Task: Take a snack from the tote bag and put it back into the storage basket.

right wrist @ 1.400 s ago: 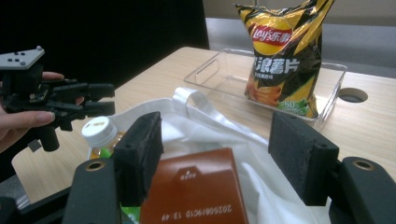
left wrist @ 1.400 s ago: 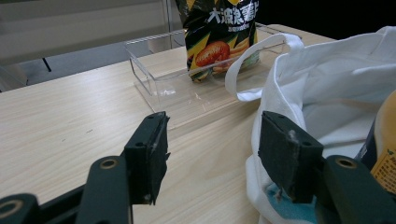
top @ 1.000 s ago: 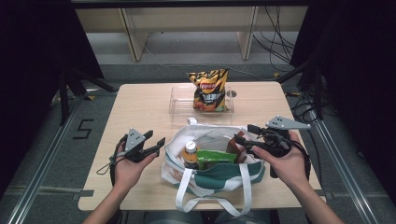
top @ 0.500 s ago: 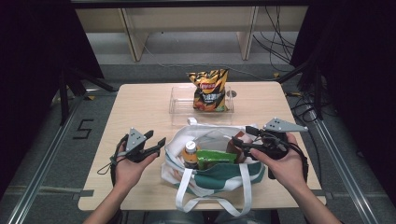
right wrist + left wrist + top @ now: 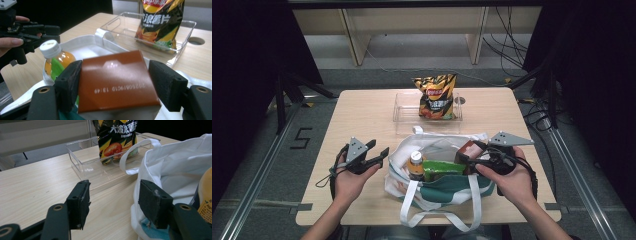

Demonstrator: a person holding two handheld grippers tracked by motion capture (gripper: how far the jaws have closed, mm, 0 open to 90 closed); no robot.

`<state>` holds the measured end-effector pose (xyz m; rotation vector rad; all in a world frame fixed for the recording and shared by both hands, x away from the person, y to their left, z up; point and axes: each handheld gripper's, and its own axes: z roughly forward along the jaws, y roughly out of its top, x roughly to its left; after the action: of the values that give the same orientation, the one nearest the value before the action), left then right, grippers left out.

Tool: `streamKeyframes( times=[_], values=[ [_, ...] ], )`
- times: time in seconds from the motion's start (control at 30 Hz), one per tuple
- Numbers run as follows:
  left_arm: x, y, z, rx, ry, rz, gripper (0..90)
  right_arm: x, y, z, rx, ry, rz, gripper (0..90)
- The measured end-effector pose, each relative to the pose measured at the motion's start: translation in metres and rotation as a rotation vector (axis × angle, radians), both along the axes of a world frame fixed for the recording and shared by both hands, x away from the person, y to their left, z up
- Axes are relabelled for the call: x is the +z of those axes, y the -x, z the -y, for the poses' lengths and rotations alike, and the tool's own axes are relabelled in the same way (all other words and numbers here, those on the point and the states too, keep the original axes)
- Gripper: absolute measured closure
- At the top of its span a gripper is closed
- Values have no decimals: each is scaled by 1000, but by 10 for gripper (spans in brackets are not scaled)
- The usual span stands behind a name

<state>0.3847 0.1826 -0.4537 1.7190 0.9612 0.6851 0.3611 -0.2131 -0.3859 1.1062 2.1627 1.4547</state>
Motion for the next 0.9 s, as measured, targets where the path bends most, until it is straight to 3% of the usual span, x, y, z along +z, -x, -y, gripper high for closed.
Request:
streamKeyframes(
  times=[0.03, 0.23, 0.4, 0.53, 0.6, 0.83, 0.9],
  values=[
    [0, 0, 0, 1, 0, 1, 420, 0, 2, 0, -5, -4, -35, 298],
    [0, 0, 0, 0, 0, 1, 420, -6, -1, 0, 4, 5, -11, 313],
    [0, 0, 0, -1, -2, 0, 420, -7, 0, -1, -8, -28, -51, 318],
    [0, 0, 0, -1, -2, 1, 420, -9, -4, 3, -7, -8, 7, 319],
    [0, 0, 0, 0, -1, 1, 420, -9, -3, 2, 4, -26, -19, 321],
    [0, 0, 0, -1, -2, 1, 420, -10, -4, 0, -1, -3, 22, 298],
    [0, 0, 0, -1, -2, 1, 420, -11, -4, -2, 8, -24, -3, 291]
  ],
)
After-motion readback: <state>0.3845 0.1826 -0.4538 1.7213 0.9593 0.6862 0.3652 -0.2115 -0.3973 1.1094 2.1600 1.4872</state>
